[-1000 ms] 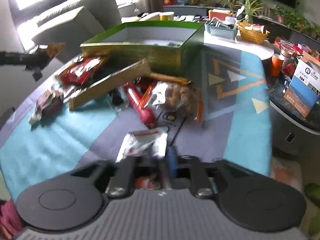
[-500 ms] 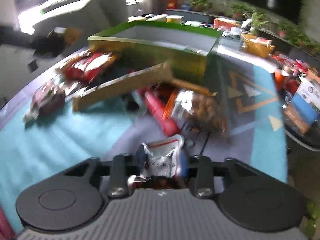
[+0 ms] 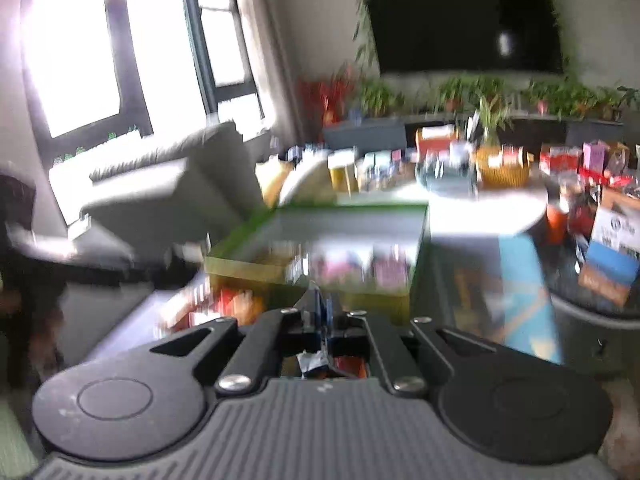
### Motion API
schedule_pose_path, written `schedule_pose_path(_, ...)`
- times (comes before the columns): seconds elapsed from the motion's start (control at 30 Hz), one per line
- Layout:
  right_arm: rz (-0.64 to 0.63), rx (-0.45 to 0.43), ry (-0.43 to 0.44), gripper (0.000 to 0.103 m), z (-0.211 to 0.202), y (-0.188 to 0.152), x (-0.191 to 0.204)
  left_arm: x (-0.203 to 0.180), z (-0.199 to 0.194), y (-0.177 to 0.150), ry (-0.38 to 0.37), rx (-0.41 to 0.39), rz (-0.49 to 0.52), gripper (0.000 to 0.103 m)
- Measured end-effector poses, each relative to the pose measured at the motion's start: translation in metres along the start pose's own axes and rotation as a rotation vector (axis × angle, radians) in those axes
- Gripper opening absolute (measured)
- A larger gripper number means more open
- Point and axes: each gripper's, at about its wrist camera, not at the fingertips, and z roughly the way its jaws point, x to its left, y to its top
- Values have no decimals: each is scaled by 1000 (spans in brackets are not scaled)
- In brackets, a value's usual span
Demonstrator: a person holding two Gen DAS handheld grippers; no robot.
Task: Organize snacks
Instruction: 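Carry both packets over the green box and open both grippers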
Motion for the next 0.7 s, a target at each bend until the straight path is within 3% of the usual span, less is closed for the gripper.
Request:
schedule_pose_path(0.17, 73, -112, 3, 18, 35, 50, -5, 12, 27, 33, 60, -16, -2, 48)
schedule_pose_path(0.3, 83, -101, -21, 19, 80, 70, -9, 22, 55, 51, 113, -12, 12, 49)
schedule_pose_path(0.47, 74, -46, -50, 19, 132, 70, -17, 38, 89, 54, 157, 21, 32, 49)
schedule_pose_path(0.7, 102, -6, -87, 21, 167, 58, -31, 58, 128, 48, 188, 85, 31, 49)
